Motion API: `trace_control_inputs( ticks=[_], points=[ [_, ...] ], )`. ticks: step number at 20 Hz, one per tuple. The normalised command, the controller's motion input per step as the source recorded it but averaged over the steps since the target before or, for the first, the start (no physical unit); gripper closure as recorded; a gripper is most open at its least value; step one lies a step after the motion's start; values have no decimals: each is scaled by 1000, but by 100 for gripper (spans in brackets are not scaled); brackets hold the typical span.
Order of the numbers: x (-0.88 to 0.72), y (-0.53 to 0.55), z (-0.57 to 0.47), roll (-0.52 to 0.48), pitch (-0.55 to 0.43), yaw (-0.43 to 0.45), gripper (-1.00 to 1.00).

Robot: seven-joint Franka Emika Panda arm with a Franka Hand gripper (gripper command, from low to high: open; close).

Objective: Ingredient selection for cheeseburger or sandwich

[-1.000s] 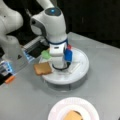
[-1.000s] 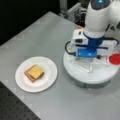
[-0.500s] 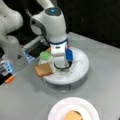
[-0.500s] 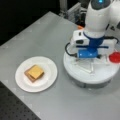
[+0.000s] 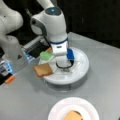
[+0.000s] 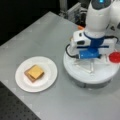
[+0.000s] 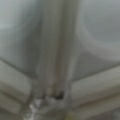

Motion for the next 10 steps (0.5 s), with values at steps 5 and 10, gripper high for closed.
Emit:
trace_control_inputs(
  ticks=[5,10],
  points=[
    [-194,-283,-127,131,-128,243,-100],
    [-196,-326,-120,134,-134,236,-100]
  ],
)
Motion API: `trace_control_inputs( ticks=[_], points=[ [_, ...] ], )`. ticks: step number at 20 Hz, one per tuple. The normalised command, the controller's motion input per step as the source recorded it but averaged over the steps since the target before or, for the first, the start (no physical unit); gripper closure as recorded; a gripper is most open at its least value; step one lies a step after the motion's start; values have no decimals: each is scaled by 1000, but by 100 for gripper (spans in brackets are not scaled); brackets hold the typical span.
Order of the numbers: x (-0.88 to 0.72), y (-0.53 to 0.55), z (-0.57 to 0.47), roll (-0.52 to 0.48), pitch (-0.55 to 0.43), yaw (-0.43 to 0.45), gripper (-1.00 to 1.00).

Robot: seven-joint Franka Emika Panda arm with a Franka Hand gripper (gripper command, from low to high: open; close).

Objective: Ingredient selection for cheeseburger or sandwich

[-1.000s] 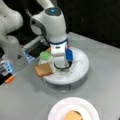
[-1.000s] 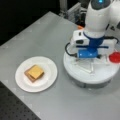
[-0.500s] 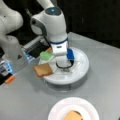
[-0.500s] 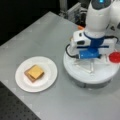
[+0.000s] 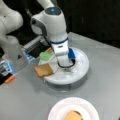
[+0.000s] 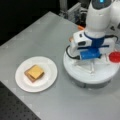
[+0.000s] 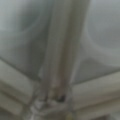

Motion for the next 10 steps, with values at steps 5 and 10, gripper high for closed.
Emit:
trace_control_inputs(
  ticks=[5,10],
  points=[
    [-167,-310,-102,144,-141,194,-100],
    [-147,-329,-98,165,-133,143,-100]
  ],
)
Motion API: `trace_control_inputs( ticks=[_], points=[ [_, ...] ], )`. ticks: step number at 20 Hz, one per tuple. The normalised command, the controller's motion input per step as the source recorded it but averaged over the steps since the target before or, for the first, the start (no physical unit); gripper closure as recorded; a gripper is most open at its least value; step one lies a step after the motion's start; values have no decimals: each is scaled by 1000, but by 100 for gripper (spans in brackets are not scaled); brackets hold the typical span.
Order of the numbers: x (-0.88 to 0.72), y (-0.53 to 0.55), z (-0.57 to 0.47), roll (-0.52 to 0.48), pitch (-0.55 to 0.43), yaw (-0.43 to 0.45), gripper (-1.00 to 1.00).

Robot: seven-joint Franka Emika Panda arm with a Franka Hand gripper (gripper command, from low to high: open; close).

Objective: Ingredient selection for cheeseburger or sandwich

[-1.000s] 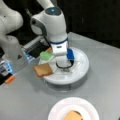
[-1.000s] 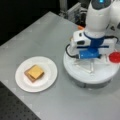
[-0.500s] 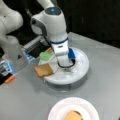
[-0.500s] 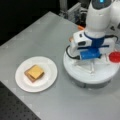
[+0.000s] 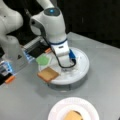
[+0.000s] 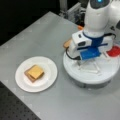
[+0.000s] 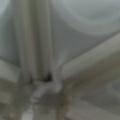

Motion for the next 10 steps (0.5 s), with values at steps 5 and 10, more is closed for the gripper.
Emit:
trace_control_inputs(
  ticks=[5,10],
  points=[
    [-156,-323,-79,181,-116,80,-100],
    [-167,-307,-64,177,-113,37,-100]
  ],
)
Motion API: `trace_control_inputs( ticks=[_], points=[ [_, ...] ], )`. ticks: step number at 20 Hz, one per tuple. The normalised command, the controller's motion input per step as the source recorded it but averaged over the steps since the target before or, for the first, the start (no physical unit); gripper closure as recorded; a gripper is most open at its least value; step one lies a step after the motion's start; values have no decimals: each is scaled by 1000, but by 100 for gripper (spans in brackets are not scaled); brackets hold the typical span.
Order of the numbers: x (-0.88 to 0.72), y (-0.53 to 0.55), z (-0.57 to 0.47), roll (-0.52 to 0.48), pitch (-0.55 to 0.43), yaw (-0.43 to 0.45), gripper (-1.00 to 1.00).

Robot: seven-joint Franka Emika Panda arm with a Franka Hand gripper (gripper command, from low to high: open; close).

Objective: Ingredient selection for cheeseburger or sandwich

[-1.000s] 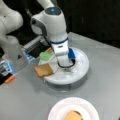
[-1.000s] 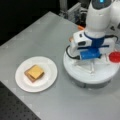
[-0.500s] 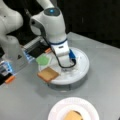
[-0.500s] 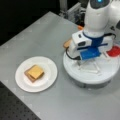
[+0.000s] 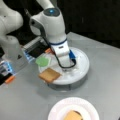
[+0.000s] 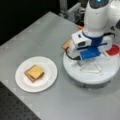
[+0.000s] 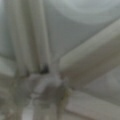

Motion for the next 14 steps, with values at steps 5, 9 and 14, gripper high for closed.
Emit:
trace_control_inputs(
  ticks=[5,9,14],
  points=[
    [-192,-266,-50,172,-102,-24,-100],
    [-197,-217,-36,172,-102,-70,-100],
    [-204,-170,3,181,-67,-161,-100]
  ],
)
